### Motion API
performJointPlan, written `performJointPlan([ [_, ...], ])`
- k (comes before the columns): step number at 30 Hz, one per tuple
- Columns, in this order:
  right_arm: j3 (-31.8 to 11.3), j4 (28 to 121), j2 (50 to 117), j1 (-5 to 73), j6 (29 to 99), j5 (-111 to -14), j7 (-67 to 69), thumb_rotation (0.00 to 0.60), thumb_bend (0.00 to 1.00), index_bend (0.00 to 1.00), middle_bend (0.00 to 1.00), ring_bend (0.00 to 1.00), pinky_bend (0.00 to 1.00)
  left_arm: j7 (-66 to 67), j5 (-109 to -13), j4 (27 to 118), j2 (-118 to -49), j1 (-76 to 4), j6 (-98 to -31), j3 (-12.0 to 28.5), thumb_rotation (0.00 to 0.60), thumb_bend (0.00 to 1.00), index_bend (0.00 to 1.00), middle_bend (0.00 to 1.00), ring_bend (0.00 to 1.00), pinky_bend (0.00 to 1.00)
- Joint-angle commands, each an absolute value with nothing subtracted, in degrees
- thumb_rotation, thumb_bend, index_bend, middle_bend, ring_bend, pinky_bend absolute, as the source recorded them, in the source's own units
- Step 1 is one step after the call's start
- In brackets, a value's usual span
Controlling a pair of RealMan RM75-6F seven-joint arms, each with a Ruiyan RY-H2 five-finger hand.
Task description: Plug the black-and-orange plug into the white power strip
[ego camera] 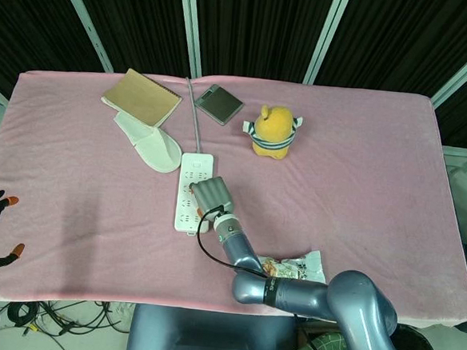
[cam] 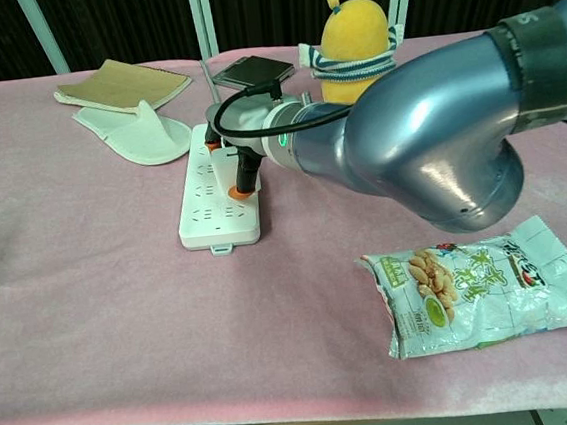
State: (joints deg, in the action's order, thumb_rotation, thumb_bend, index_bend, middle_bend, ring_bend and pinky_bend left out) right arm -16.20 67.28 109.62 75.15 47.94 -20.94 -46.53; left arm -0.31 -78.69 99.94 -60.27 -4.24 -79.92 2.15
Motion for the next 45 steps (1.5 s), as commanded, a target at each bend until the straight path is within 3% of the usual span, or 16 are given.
performJointPlan([
  [1,-15.7,68.6,108.5,74.2,48.1,-21.3,-46.1,0.6,0.52,1.0,0.95,0.92,0.67,-0.1,-78.7,99.9,-60.3,-4.3,-79.9,2.1,0.6,0.27,0.11,0.01,0.0,0.0],
  [5,-16.0,70.1,107.2,73.7,47.1,-18.7,-45.9,0.6,0.41,0.95,0.8,0.82,0.63,0.2,-78.7,100.0,-60.4,-4.2,-80.1,2.2,0.6,0.27,0.11,0.01,0.0,0.0],
  [9,-16.0,72.1,105.6,74.0,45.4,-14.1,-46.6,0.6,0.28,0.61,0.5,0.61,0.48,0.4,-78.6,100.0,-60.5,-4.2,-80.1,2.2,0.6,0.27,0.11,0.01,0.0,0.0],
  [12,-15.5,72.6,105.2,74.6,45.8,-12.7,-47.4,0.6,0.23,0.44,0.36,0.51,0.39,0.4,-78.6,100.0,-60.5,-4.2,-80.1,2.2,0.6,0.27,0.11,0.01,0.0,0.0],
  [18,-15.1,73.6,105.1,74.7,47.3,-12.4,-47.0,0.6,0.19,0.29,0.18,0.39,0.32,0.3,-78.5,100.0,-60.4,-4.3,-80.0,2.2,0.6,0.27,0.11,0.01,0.0,0.0],
  [24,-16.3,76.0,104.3,73.9,49.4,-14.7,-44.4,0.6,0.16,0.16,0.09,0.33,0.29,0.6,-78.5,100.0,-60.4,-4.3,-79.9,2.1,0.6,0.27,0.11,0.01,0.0,0.0],
  [34,-19.1,84.6,96.7,69.1,53.8,-19.1,-37.9,0.6,0.16,0.16,0.09,0.33,0.28,0.8,-78.4,100.0,-60.4,-4.3,-79.9,2.1,0.6,0.27,0.11,0.01,0.0,0.0],
  [40,-17.8,94.1,86.5,62.3,58.1,-24.8,-33.4,0.6,0.16,0.16,0.09,0.33,0.28,1.4,-78.4,100.1,-60.5,-4.2,-80.2,2.1,0.6,0.27,0.11,0.01,0.0,0.0],
  [45,-14.1,101.4,76.6,54.3,62.4,-34.1,-29.0,0.6,0.16,0.16,0.09,0.32,0.27,1.8,-78.3,100.2,-60.7,-4.1,-80.6,2.3,0.6,0.27,0.11,0.01,0.0,0.0],
])
